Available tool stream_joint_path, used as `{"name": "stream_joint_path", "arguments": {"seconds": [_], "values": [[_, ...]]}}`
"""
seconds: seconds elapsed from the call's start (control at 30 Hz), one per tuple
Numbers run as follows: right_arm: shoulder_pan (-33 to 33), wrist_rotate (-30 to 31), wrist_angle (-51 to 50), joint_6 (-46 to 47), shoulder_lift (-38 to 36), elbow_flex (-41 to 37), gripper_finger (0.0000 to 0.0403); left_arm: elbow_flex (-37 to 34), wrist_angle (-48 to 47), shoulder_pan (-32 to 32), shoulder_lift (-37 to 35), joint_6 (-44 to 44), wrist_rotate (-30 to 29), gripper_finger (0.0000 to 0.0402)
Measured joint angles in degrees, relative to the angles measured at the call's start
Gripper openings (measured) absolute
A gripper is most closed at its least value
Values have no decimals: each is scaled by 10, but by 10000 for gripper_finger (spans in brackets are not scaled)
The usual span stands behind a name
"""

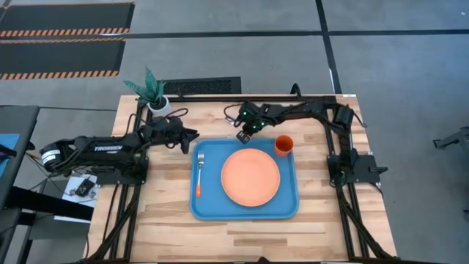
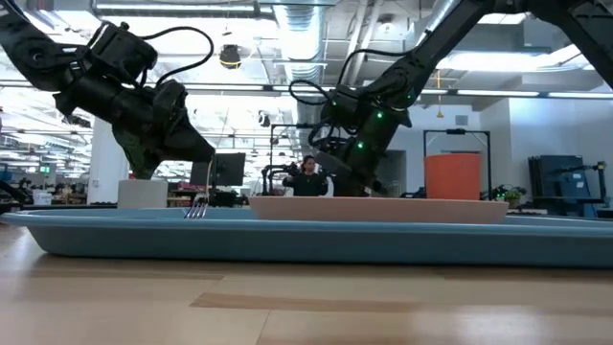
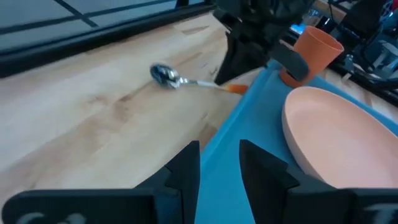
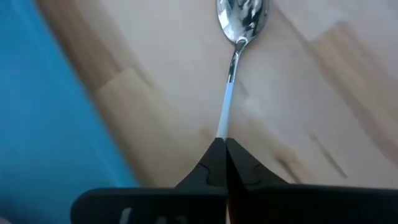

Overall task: Pick and place plate/cup/fork/spoon on tray
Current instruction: Put the orange spoon on the right of the orange plate on the blue tray

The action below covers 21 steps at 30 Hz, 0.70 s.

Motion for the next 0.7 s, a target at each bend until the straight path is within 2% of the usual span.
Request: {"name": "stream_joint_path", "arguments": {"seconds": [0.13, 0.3, 0.47, 0.7], "values": [[13, 1, 33, -4, 0, 0, 12, 28, -25, 14, 5, 10, 3, 98], [10, 0, 65, -4, 0, 0, 48, 88, -67, 33, 62, 29, 32, 99], [6, 0, 65, -13, -2, 0, 74, 164, -99, 56, 161, 71, 42, 99], [9, -2, 61, -21, -8, 1, 76, 276, -147, 97, 325, 89, 75, 102]]}}
